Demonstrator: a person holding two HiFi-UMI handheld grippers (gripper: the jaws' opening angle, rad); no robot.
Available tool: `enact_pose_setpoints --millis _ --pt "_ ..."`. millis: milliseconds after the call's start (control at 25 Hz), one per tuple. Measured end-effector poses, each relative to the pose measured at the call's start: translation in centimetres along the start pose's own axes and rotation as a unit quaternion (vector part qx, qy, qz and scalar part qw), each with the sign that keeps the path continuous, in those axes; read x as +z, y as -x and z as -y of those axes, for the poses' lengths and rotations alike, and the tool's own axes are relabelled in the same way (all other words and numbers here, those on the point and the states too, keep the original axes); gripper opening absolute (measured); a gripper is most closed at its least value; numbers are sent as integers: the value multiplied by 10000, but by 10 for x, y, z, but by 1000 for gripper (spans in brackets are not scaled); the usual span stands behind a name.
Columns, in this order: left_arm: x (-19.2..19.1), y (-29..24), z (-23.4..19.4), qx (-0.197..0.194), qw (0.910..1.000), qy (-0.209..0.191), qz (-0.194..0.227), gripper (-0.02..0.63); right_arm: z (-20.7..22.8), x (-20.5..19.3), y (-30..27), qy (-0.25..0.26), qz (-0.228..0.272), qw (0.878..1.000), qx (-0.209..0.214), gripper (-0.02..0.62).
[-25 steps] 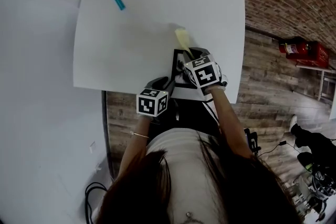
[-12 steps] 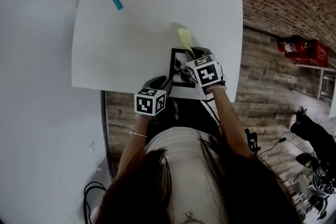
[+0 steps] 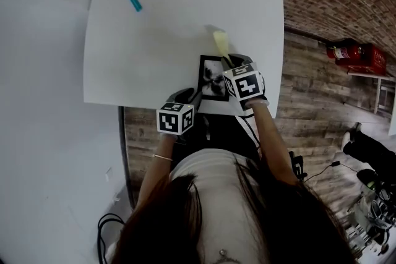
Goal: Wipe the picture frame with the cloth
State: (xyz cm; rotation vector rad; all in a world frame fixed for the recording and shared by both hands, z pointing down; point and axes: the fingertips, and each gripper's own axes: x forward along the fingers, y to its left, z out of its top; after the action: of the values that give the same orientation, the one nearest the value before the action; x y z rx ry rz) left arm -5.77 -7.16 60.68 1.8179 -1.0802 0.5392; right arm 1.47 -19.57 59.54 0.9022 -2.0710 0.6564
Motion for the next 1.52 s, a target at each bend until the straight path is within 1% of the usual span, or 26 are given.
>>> enact_pose_setpoints --millis 320,800,1520 --pt "1 0 -1 26 10000 10 21 118 8 -4 5 -105 26 9999 -91 40" --pt "1 0 -1 26 10000 6 31 118 27 -13 16 -246 25 9990 -361 40" --pt "0 0 -2 19 10000 2 73 118 13 -25 18 -343 -31 9992 -208 40"
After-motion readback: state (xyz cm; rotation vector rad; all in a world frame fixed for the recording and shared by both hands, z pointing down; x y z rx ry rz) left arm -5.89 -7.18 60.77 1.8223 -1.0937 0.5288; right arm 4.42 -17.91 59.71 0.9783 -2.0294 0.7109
